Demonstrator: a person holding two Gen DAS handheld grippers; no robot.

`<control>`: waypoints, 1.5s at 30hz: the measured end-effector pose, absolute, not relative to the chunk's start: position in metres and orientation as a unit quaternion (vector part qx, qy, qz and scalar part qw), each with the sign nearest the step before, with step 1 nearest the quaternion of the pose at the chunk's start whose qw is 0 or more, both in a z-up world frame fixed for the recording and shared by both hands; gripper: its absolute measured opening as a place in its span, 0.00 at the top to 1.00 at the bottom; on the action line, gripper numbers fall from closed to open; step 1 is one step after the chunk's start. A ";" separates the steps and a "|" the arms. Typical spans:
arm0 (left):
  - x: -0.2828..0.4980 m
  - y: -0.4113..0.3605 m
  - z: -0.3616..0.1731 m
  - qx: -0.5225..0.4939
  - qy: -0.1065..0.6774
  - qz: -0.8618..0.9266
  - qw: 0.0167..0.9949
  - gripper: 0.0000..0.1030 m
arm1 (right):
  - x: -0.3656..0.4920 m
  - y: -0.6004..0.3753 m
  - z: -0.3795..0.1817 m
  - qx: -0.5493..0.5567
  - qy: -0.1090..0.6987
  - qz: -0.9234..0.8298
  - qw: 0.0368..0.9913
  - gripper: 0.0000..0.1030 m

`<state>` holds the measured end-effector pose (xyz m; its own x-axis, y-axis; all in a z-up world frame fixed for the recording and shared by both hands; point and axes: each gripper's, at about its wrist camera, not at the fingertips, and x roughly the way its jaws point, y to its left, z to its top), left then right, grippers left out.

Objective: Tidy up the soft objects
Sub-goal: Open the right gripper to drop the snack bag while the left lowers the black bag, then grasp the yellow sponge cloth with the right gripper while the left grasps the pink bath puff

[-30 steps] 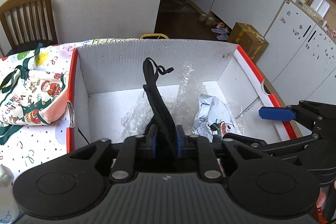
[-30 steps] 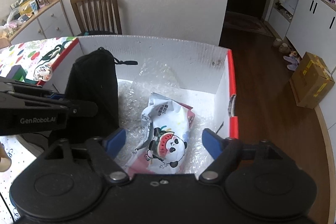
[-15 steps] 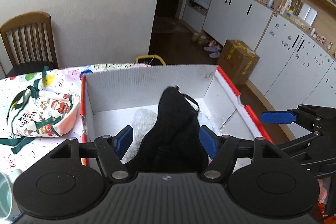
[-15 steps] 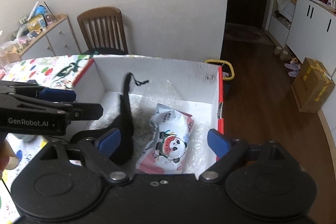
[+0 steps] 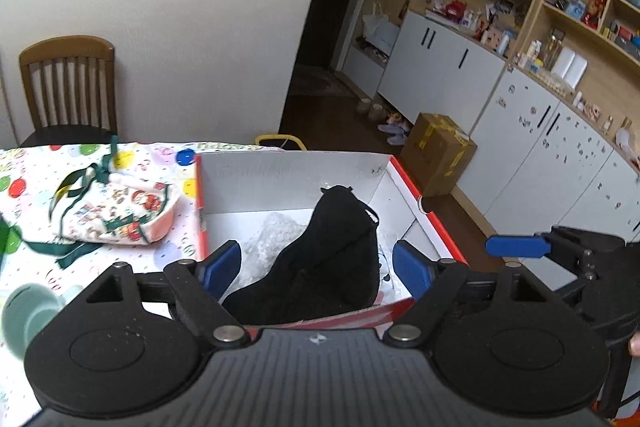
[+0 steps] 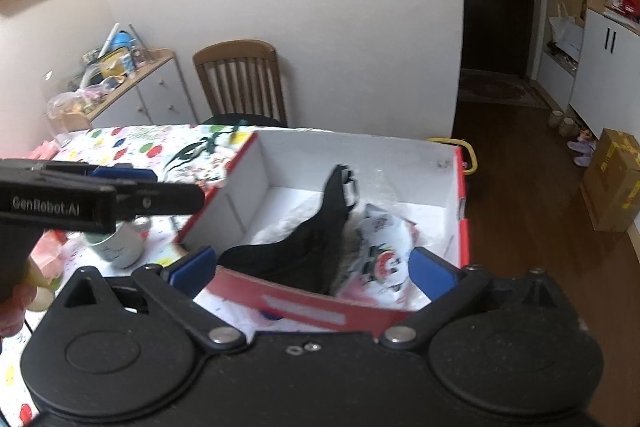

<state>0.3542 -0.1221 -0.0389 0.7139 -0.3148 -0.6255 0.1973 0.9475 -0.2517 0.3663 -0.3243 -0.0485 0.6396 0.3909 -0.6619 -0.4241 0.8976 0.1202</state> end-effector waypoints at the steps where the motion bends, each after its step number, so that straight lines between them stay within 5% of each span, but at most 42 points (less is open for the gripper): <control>1: 0.350 -0.118 -0.037 -0.086 0.351 -0.137 0.922 0.18 | 0.361 -0.321 -0.048 -0.025 0.359 0.227 0.905 0.00; 15: 0.280 -0.052 -0.028 -0.094 0.315 -0.108 0.938 0.00 | 0.308 -0.268 -0.053 -0.025 0.364 0.249 0.897 0.00; 45: 0.182 0.151 -0.089 -0.062 0.306 0.040 0.949 0.00 | 0.288 -0.154 -0.139 0.022 0.444 0.124 0.887 0.02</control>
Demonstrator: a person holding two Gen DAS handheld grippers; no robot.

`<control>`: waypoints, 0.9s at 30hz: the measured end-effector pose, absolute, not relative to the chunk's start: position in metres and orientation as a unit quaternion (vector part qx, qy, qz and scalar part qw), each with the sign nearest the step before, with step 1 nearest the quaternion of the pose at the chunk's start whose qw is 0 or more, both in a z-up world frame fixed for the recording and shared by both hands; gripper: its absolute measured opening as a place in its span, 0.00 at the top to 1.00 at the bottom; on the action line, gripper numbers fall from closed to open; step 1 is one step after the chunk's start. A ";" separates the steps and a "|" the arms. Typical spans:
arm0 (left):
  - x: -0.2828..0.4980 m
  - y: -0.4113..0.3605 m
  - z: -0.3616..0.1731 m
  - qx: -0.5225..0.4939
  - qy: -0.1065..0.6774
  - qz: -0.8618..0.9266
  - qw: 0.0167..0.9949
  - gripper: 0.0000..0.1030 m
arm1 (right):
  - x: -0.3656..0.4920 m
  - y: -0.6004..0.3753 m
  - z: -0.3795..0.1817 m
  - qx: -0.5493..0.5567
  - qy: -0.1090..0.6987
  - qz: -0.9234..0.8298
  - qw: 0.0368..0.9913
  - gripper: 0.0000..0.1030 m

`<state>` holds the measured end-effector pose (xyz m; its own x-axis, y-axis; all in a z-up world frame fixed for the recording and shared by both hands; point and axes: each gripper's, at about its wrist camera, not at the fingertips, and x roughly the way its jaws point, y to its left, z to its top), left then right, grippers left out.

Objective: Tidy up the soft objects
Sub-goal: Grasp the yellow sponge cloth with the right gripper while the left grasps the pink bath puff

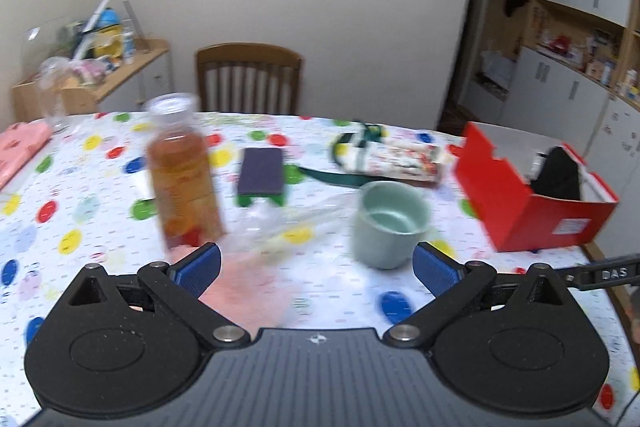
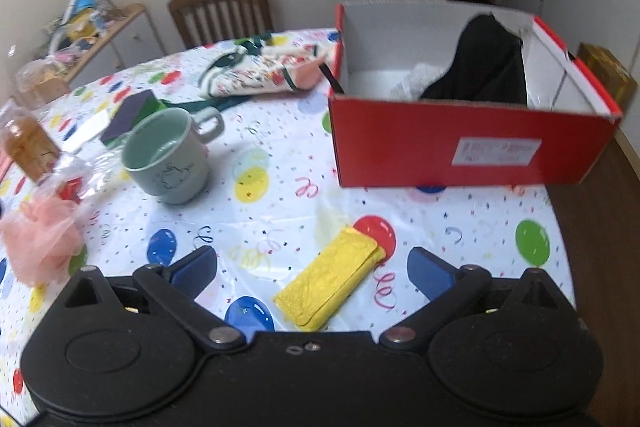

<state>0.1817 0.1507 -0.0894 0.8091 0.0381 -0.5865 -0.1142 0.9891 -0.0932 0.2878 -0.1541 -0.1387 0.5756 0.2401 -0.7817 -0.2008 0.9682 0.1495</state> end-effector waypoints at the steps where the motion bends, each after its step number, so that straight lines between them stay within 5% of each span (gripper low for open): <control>1: 0.181 0.159 -0.092 -0.066 0.305 0.047 0.949 0.00 | 0.289 -0.152 -0.142 0.022 0.447 0.119 0.886 0.03; 20: 0.214 0.241 -0.174 -0.103 0.396 0.053 0.911 0.01 | 0.320 -0.132 -0.190 0.062 0.496 0.008 0.866 0.07; 27: 0.225 0.247 -0.189 -0.134 0.411 0.053 0.900 0.02 | 0.325 -0.127 -0.200 0.052 0.511 -0.021 0.858 0.20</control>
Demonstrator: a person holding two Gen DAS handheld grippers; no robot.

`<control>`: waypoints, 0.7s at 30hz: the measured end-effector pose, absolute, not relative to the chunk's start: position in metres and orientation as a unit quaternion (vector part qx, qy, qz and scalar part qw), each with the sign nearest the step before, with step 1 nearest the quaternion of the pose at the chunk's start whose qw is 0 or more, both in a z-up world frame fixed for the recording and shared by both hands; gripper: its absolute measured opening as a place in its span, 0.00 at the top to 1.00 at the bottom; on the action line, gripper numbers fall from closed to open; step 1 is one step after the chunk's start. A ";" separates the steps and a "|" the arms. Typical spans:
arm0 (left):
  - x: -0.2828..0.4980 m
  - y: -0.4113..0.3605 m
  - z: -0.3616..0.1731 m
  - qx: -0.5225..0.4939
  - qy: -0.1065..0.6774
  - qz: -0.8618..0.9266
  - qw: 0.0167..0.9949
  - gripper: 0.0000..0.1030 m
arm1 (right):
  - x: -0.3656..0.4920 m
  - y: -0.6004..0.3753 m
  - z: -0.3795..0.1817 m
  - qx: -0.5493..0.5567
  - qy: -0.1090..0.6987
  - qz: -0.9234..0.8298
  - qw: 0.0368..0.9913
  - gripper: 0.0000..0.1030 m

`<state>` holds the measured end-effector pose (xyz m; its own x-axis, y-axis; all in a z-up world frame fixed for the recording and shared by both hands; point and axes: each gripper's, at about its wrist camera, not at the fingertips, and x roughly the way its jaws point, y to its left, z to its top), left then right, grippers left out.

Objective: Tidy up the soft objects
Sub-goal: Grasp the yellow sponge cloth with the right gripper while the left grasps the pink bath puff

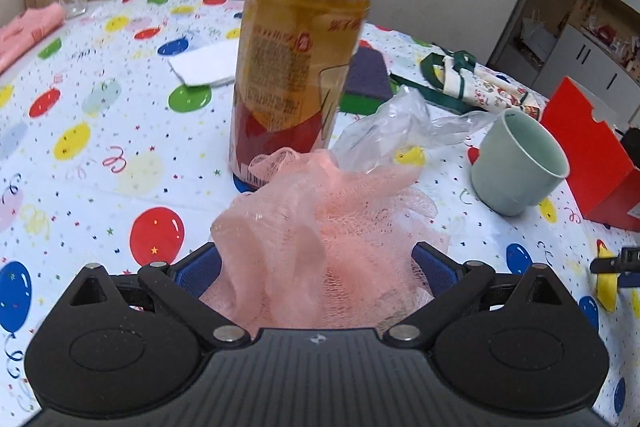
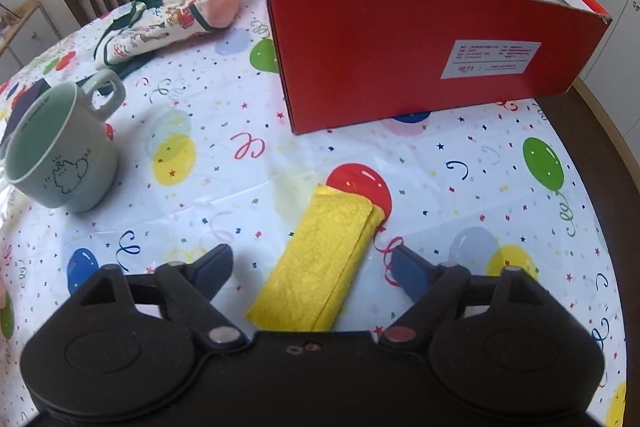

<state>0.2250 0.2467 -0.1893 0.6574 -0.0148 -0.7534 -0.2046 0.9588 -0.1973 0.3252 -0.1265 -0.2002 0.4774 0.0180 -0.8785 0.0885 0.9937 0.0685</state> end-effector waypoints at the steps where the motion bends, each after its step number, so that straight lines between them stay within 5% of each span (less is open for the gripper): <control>1: 0.226 0.247 -0.191 -0.136 0.411 0.055 0.900 0.04 | 0.326 -0.126 -0.201 0.049 0.512 -0.022 0.857 0.21; 7: 0.230 0.249 -0.195 -0.135 0.415 0.064 0.897 0.23 | 0.324 -0.120 -0.200 0.027 0.507 -0.022 0.861 0.31; 12: 0.228 0.249 -0.194 -0.134 0.415 0.070 0.897 0.43 | 0.322 -0.121 -0.198 0.018 0.502 -0.029 0.864 0.49; 21: 0.219 0.244 -0.189 -0.130 0.401 0.080 0.903 0.69 | 0.315 -0.128 -0.196 0.037 0.497 -0.014 0.867 0.57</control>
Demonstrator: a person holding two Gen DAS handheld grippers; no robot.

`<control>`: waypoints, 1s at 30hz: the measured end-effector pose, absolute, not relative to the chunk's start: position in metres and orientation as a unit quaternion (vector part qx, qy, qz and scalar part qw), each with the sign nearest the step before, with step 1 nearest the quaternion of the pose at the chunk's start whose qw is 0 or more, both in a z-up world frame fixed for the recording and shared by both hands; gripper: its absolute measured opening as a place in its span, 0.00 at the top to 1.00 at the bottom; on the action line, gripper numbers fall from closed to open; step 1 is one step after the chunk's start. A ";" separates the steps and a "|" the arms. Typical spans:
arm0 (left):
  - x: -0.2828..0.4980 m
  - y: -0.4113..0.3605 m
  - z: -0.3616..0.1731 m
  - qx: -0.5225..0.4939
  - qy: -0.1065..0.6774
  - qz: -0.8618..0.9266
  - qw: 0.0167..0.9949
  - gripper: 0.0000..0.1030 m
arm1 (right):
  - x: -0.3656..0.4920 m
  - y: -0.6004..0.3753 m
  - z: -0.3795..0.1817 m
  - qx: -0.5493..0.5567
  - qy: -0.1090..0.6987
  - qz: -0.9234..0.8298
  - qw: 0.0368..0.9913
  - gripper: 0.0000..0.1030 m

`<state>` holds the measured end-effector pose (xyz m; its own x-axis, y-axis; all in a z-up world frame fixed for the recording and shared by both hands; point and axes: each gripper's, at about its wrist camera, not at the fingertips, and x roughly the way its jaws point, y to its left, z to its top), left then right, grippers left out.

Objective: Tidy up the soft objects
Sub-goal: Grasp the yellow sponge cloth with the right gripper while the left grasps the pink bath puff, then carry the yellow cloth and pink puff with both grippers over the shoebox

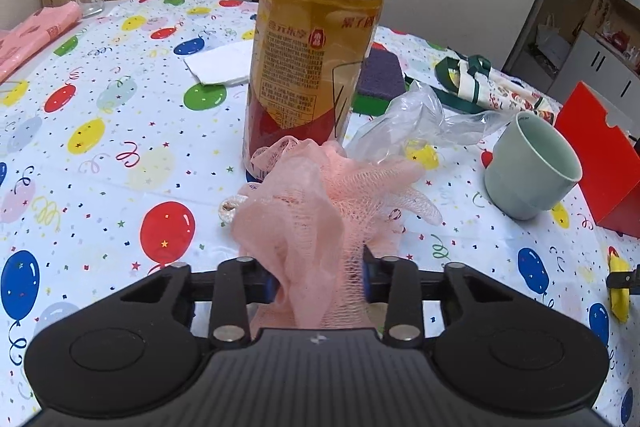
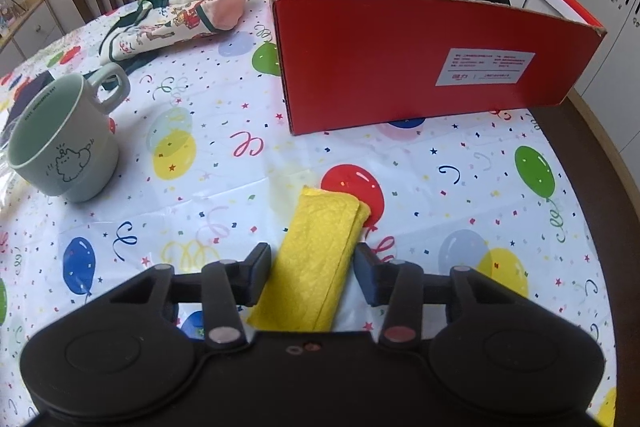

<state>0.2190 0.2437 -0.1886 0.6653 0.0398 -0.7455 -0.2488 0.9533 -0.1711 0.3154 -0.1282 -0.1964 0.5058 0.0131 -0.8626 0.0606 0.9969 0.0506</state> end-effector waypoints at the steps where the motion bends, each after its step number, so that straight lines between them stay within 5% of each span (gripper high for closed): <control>1: 0.217 0.243 -0.187 -0.130 0.398 0.082 0.905 0.71 | 0.314 -0.130 -0.196 0.038 0.496 -0.012 0.867 0.58; 30: 0.165 0.182 -0.105 -0.129 0.338 0.041 0.931 0.75 | 0.262 -0.170 -0.121 0.056 0.425 0.106 0.897 0.63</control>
